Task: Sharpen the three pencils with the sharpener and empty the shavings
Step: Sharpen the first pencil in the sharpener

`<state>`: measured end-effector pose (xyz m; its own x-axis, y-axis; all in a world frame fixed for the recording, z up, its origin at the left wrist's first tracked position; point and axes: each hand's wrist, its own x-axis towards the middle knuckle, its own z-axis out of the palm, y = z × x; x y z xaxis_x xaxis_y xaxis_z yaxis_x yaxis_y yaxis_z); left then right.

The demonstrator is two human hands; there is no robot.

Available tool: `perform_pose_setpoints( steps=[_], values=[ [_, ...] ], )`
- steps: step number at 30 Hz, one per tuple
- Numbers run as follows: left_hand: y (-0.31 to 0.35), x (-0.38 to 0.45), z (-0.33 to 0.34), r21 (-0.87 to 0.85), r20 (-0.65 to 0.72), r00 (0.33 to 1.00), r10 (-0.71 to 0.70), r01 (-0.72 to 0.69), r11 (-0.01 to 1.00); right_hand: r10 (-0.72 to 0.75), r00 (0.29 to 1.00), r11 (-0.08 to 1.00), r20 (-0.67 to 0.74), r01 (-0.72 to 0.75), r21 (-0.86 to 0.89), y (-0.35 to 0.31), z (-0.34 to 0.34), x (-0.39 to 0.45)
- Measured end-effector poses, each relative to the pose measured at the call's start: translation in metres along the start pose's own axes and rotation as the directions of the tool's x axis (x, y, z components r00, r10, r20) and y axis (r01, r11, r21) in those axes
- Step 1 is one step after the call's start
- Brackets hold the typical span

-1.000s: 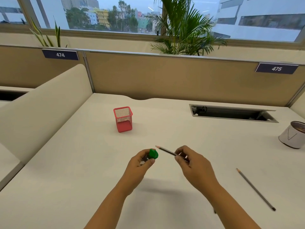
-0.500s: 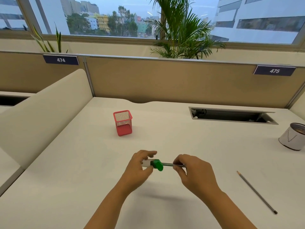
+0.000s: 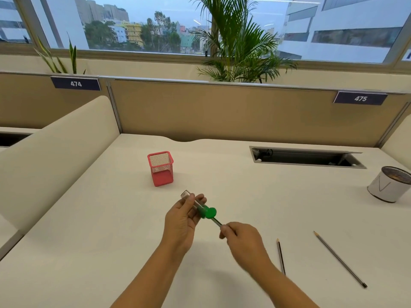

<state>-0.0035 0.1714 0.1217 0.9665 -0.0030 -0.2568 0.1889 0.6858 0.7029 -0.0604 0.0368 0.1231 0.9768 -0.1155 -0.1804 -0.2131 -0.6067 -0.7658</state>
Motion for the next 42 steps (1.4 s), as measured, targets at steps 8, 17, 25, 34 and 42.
perform_pose_setpoints(
  steps=[8, 17, 25, 34, 42],
  values=[
    [0.011, 0.010, 0.004, 0.019, 0.065, 0.997, -0.047, 0.046, 0.999, 0.228, 0.901, 0.766, 0.370, -0.401, 0.502, -0.018, -0.017, 0.004],
    [0.018, 0.009, 0.012, 0.026, -0.078, 0.994, -0.077, 0.079, 0.997, -0.335, 0.900, 0.938, -0.279, 0.290, -0.191, 0.000, -0.004, 0.006],
    [0.021, 0.005, 0.019, 0.002, -0.139, 0.985, -0.106, 0.107, 0.994, -0.558, 0.738, 0.803, -0.379, 0.364, -0.472, 0.006, -0.004, 0.000],
    [0.007, -0.003, 0.041, 0.126, -0.090, 0.995, -0.036, 0.047, 0.991, -0.632, 0.654, 0.755, -0.415, 0.402, -0.518, 0.031, -0.019, 0.005],
    [0.001, -0.008, 0.057, 0.229, 0.108, 0.993, -0.055, 0.029, 0.973, 0.227, 0.821, 0.519, 0.524, -0.557, 0.649, 0.010, -0.069, 0.004]
  ],
)
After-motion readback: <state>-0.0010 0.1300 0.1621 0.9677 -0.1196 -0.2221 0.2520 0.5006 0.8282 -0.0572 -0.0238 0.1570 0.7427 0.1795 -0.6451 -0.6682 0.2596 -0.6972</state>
